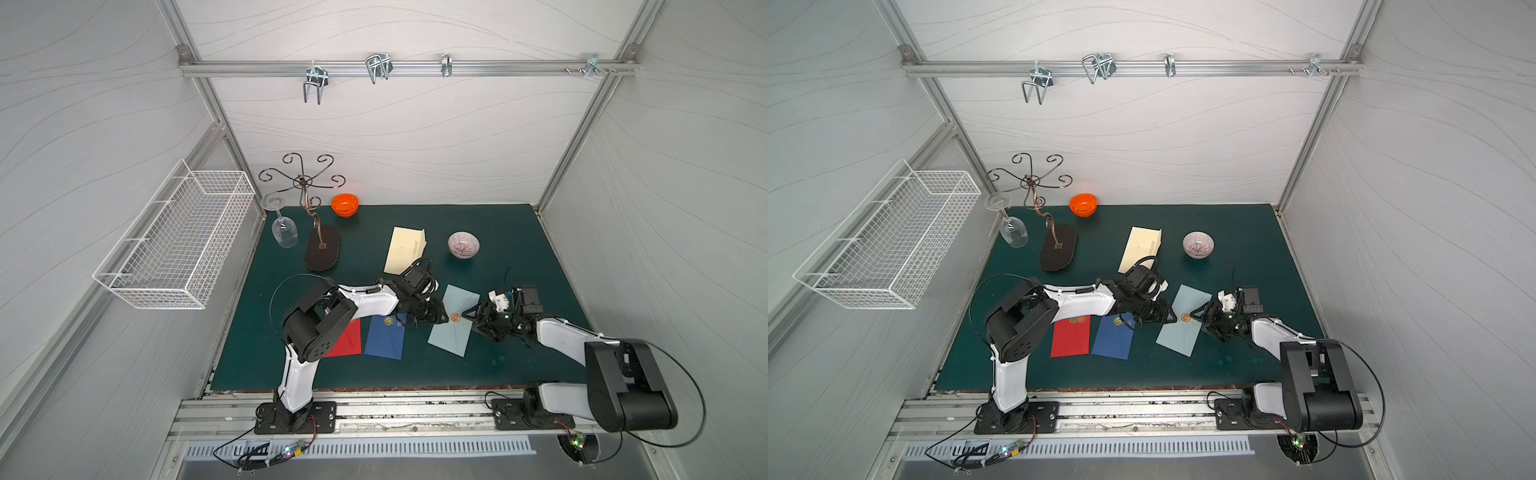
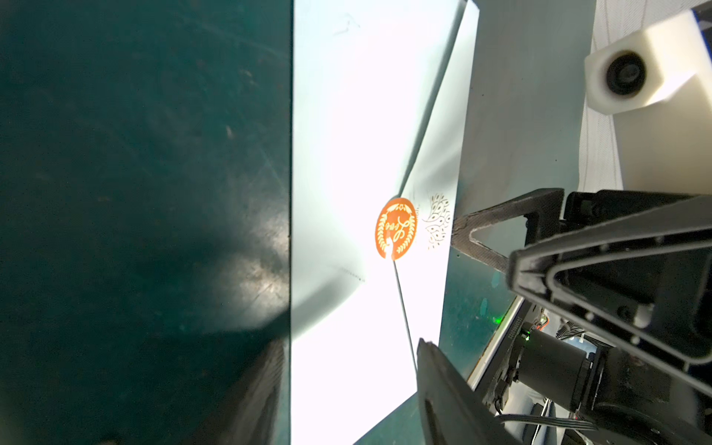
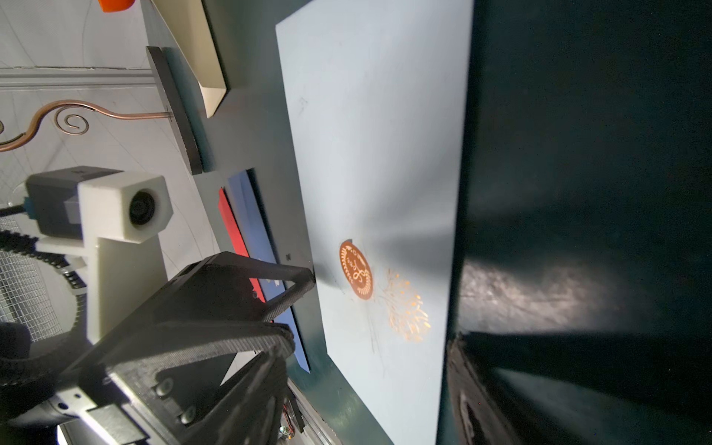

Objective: Open the envelope
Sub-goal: Pick up the envelope from the center of the board.

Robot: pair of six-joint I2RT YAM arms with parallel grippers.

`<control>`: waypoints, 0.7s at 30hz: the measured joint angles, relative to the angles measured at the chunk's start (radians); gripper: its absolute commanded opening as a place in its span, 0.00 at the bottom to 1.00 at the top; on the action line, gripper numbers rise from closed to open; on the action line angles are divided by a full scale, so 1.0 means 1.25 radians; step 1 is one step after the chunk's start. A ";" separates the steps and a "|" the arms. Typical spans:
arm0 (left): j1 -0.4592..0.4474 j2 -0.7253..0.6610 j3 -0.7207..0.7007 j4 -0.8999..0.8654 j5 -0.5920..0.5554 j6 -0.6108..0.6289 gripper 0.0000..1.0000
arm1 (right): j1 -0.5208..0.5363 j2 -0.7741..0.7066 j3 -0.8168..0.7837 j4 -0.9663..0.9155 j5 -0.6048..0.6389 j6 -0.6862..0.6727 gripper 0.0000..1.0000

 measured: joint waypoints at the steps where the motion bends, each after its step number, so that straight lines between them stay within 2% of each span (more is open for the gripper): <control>1: 0.000 0.000 0.000 0.000 0.000 0.000 0.59 | 0.000 0.000 0.000 0.001 0.000 0.000 0.68; 21: 0.000 0.001 0.000 -0.006 0.022 -0.001 0.59 | 0.000 0.009 -0.007 0.028 -0.025 -0.001 0.68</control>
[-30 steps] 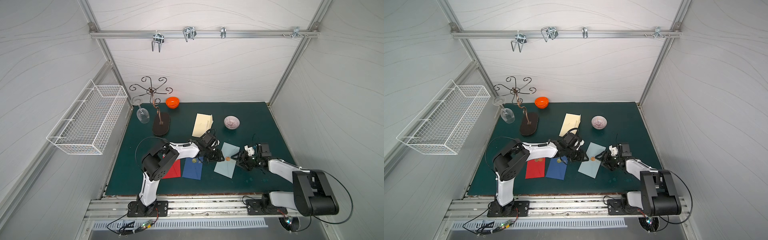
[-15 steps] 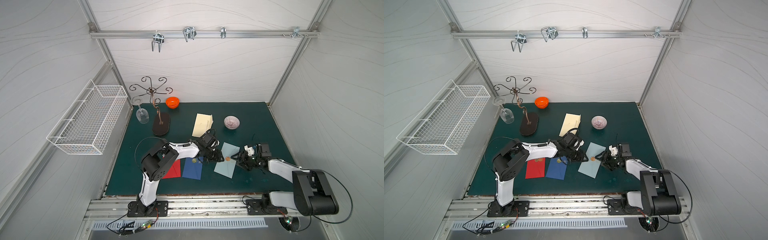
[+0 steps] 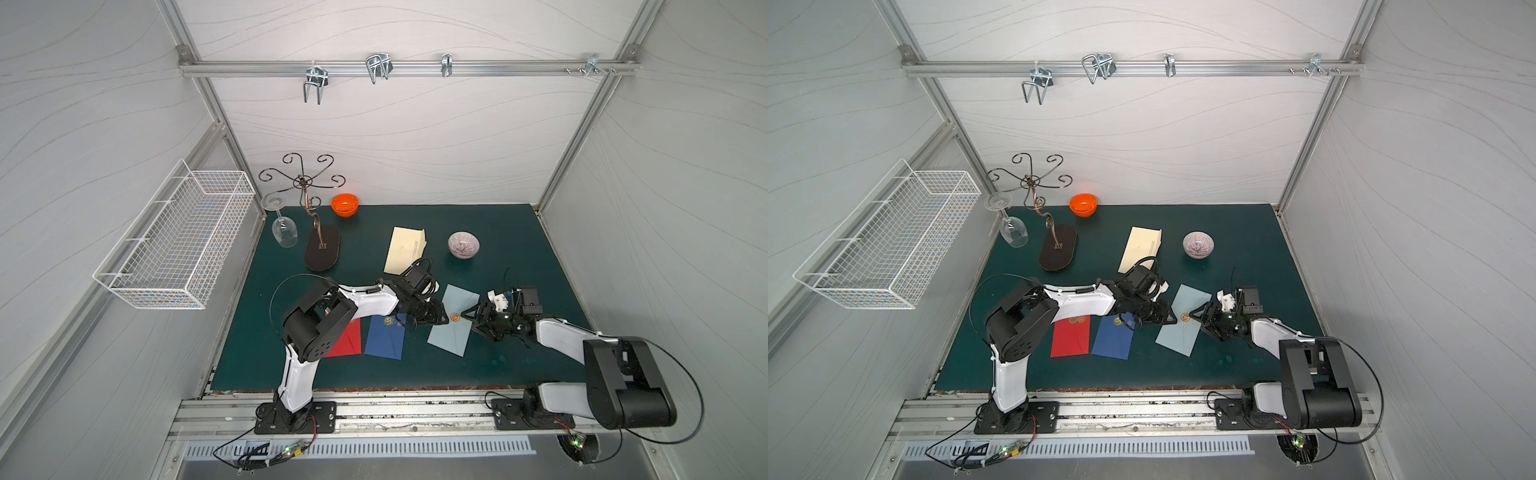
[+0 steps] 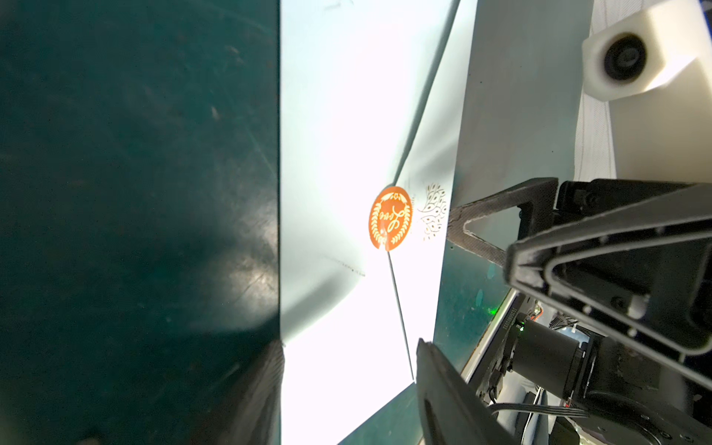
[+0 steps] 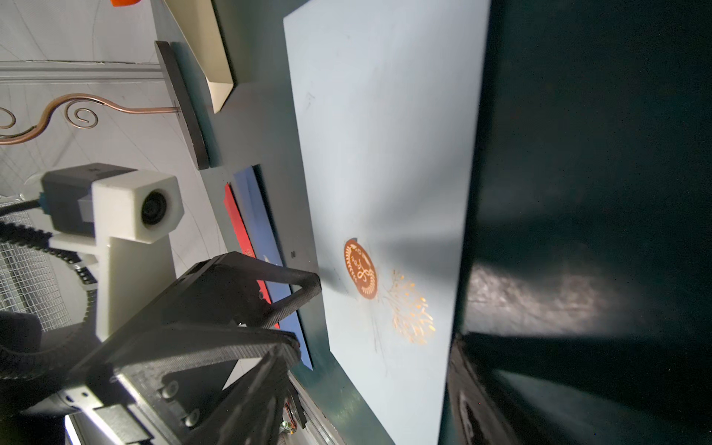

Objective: Open the envelope
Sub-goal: Pick up the envelope from the center of the board.

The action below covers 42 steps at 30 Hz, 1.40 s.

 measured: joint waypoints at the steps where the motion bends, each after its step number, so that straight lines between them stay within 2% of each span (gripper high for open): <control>1: 0.000 0.000 0.000 0.000 0.001 0.000 0.59 | 0.000 0.000 -0.001 0.002 -0.001 0.000 0.68; 18: 0.000 0.000 0.000 0.000 0.002 0.000 0.59 | 0.000 0.010 -0.015 0.044 -0.026 0.001 0.68; 35: -0.002 0.000 0.000 -0.006 0.016 0.000 0.59 | 0.013 0.027 -0.021 0.062 -0.044 0.001 0.60; 42: -0.004 0.000 0.000 -0.007 0.018 0.000 0.59 | 0.016 0.034 -0.023 0.063 -0.045 0.001 0.53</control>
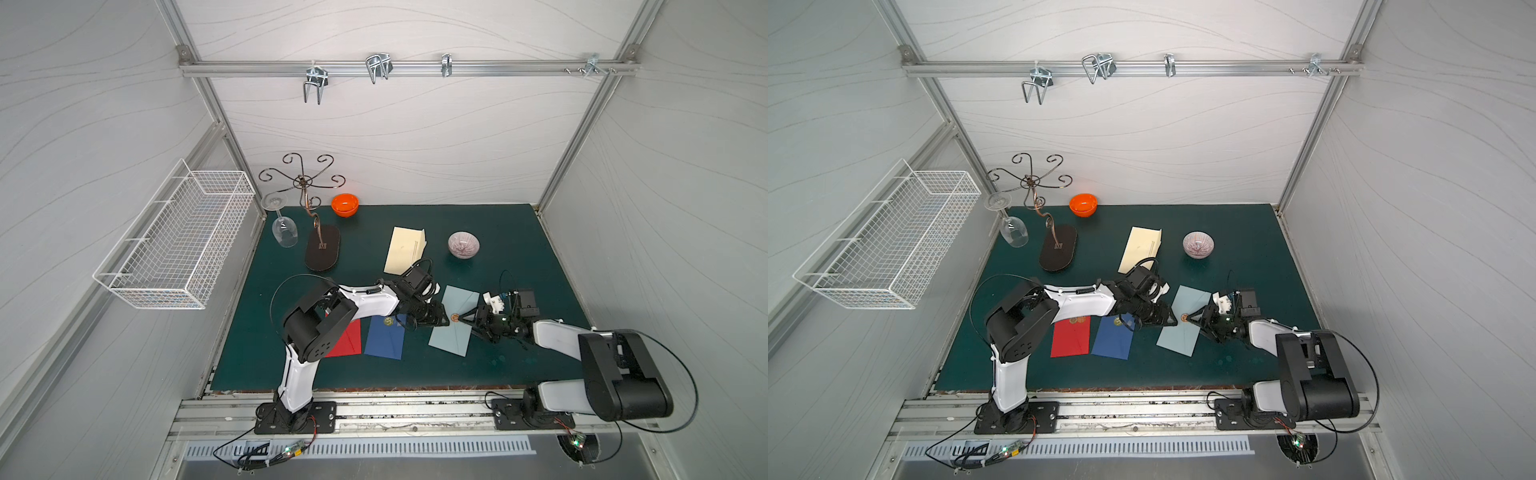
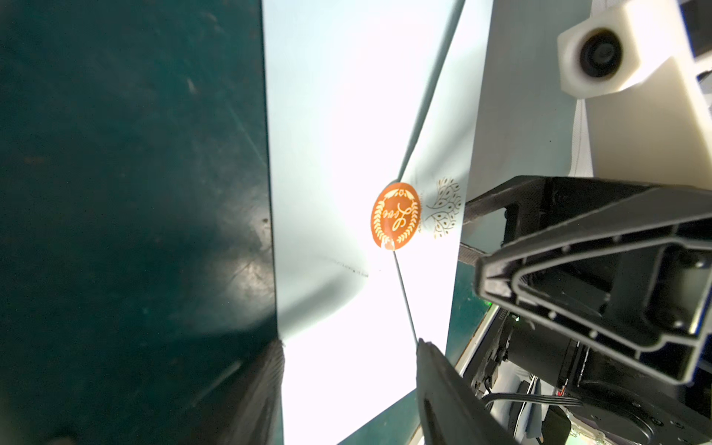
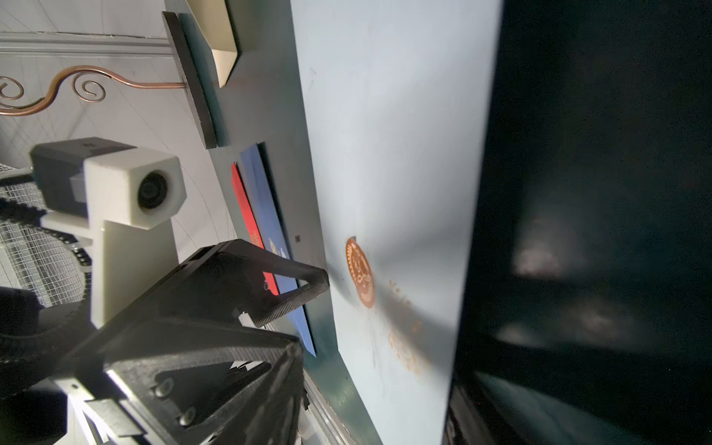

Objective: Open the envelope
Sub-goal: Pick up the envelope from the center of the board.

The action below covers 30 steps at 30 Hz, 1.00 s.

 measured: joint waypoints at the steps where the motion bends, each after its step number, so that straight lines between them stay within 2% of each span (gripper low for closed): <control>1: 0.000 0.000 0.000 -0.001 0.000 0.000 0.59 | 0.000 0.002 0.000 0.001 0.000 0.000 0.51; 18: -0.001 0.001 0.000 -0.005 0.016 0.000 0.59 | 0.005 0.001 -0.015 0.023 -0.020 0.003 0.33; 24: -0.001 0.001 0.000 -0.005 0.017 0.000 0.59 | 0.005 0.001 -0.015 0.026 -0.022 0.005 0.17; 27: -0.001 0.001 0.000 -0.004 0.017 0.000 0.59 | 0.005 0.001 -0.015 0.028 -0.023 0.008 0.14; 30: -0.001 0.001 0.000 -0.004 0.017 -0.001 0.59 | 0.005 -0.002 -0.015 0.027 -0.023 0.008 0.06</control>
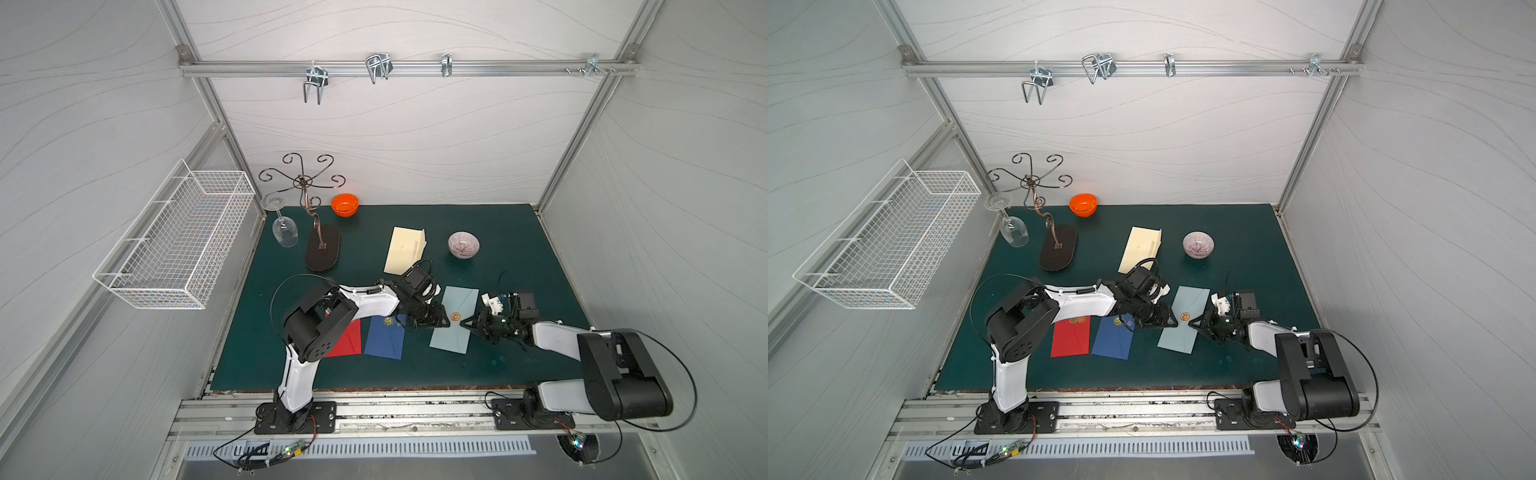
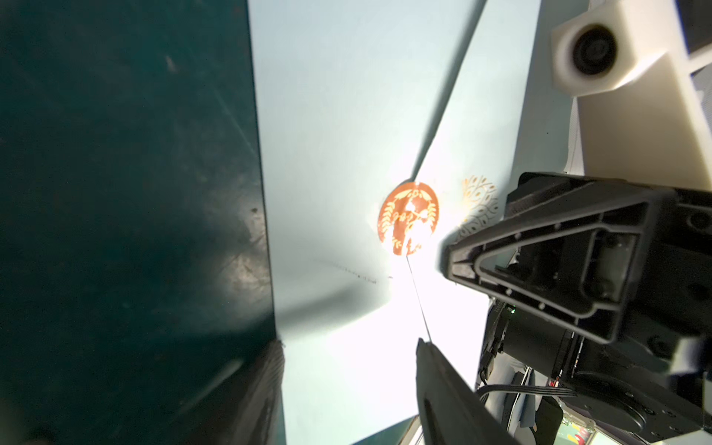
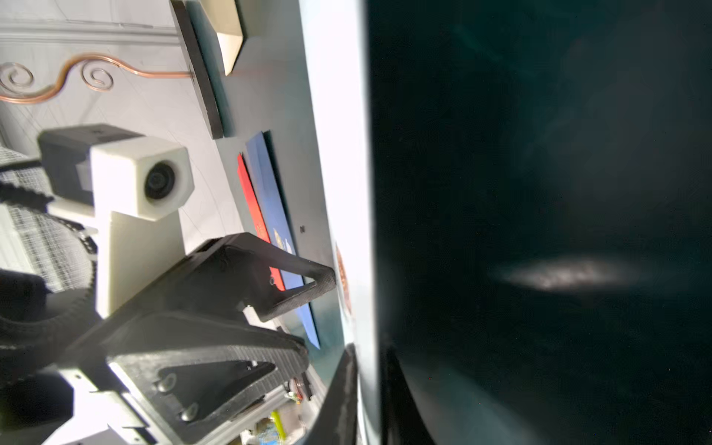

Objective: Open the envelope
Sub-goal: Pick up the envelope from the center of the board.

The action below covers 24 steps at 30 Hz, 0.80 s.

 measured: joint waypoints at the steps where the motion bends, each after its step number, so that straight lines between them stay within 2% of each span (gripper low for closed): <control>1: 0.000 0.000 0.000 0.000 0.000 0.000 0.59 | 0.000 -0.005 0.000 0.000 0.000 -0.002 0.05; 4: 0.000 -0.001 -0.002 0.003 0.000 0.000 0.59 | 0.000 -0.021 0.000 -0.002 0.000 0.000 0.01; 15: -0.001 -0.057 -0.029 0.006 -0.016 -0.005 0.59 | 0.000 -0.091 0.002 -0.065 0.029 -0.002 0.00; 24: -0.001 -0.118 -0.029 -0.006 -0.037 -0.003 0.60 | 0.000 -0.246 0.017 -0.164 0.071 -0.016 0.00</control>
